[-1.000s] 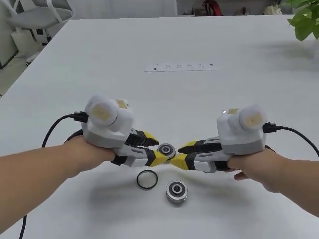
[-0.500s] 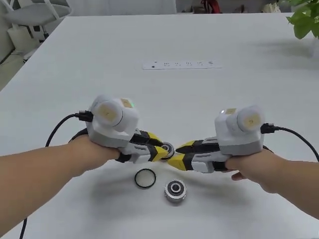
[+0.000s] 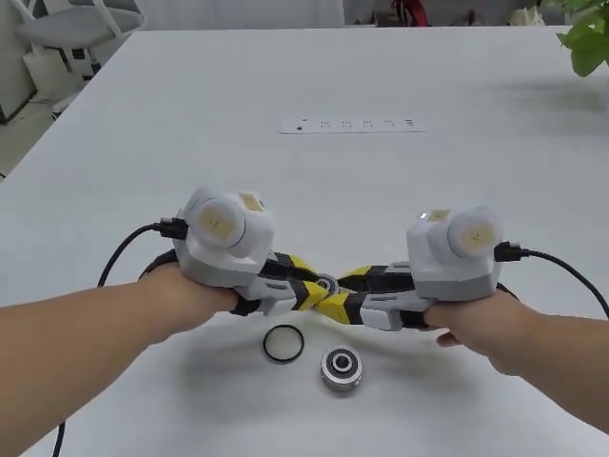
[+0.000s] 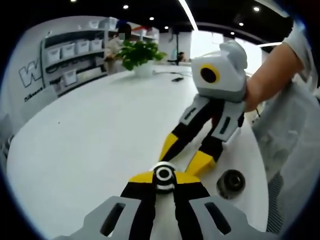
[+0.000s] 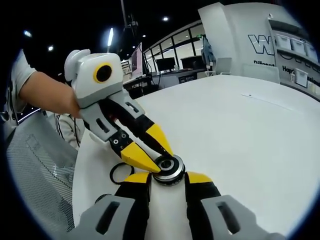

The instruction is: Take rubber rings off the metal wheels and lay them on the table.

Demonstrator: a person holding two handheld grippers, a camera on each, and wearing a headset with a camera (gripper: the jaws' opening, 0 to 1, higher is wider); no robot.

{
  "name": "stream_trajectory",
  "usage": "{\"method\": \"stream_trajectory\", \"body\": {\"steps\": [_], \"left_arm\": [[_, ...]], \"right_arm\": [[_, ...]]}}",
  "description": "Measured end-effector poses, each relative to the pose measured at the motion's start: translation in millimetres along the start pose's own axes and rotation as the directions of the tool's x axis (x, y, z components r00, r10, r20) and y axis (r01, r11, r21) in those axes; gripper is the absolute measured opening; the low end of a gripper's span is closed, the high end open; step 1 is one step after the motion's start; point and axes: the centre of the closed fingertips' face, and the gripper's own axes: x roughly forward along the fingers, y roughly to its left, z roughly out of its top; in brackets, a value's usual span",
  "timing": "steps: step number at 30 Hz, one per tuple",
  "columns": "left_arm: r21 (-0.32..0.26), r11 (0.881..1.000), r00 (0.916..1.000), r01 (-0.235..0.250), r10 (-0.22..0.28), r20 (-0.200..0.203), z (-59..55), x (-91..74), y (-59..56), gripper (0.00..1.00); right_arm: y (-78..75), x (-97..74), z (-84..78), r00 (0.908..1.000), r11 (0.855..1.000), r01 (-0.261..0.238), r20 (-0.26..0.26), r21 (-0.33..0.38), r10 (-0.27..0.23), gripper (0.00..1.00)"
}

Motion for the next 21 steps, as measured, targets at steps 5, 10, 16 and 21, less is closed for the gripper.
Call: {"method": "stream_trajectory", "body": {"steps": [5,10,16,21], "left_arm": [[-0.005,1.0,1.0,-0.002,0.002,0.002,0.3,0.3,-0.2,0.13],[-0.006,1.0,1.0,-0.003,0.003,0.003,0.6,0.4,-0.3,0.13],[-0.006,1.0,1.0,-0.007,0.007,-0.001,0.7,0.4,-0.5,0.13],[-0.008,1.0,0.9999,-0.01,0.01,-0.003,0.6,0.7,-0.3,0.13]], "right_arm": [[0.1,-2.2,-0.4,1.0,1.0,0.0,-0.003,-0.005,0.0,0.22],[0.6,-4.4,-1.5,0.9999,1.0,-0.004,-0.013,-0.025,0.003,0.2],[-1.2,-8.7,-8.0,0.9993,1.0,-0.006,-0.036,-0.026,0.005,0.08],[-1.1,-8.3,-7.9,0.9992,1.0,-0.008,-0.038,-0.017,0.007,0.07]]}}
